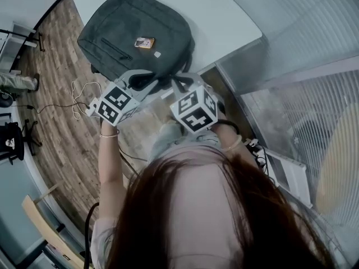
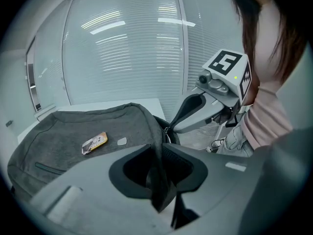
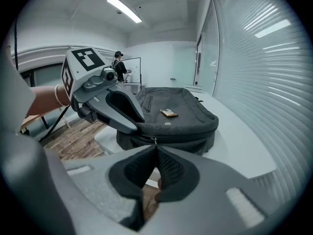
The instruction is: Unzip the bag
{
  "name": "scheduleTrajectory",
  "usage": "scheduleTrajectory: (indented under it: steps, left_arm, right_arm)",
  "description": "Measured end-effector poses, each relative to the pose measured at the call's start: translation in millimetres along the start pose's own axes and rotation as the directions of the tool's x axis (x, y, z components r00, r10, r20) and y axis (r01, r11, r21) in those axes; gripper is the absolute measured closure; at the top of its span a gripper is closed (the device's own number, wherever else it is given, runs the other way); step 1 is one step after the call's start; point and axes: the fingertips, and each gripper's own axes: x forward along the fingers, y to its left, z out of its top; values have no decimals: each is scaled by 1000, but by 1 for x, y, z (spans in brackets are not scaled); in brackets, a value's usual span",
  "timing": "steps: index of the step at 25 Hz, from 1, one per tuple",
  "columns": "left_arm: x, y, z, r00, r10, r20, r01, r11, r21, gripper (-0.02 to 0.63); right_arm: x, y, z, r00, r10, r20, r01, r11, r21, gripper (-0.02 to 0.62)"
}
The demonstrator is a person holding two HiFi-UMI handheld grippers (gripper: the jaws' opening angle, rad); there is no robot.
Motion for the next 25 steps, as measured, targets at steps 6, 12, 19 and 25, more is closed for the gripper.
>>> scheduleTrajectory:
  steps: [6,12,19,25]
  left_arm:
    - [-1,0,-2,1000,-28,0,28,999,-28,529]
    - [0,1,-3,998,-64,7,64,997,-53,532]
    - [0,2,-3,993,-117,29,118,990,-73,534]
    - [0,2,-4,988,-151,23,153,984,-90,535]
  right_arm:
    - [-1,-11,-2,999,-35,-24,35,999,-3,584]
    - [0,-23,-3,997,-70,-38,70,998,5,583]
    - [1,-50,-3,989,-140,-51,142,989,31,583]
    - [3,-68,-2,978,-196,-65,199,979,50,583]
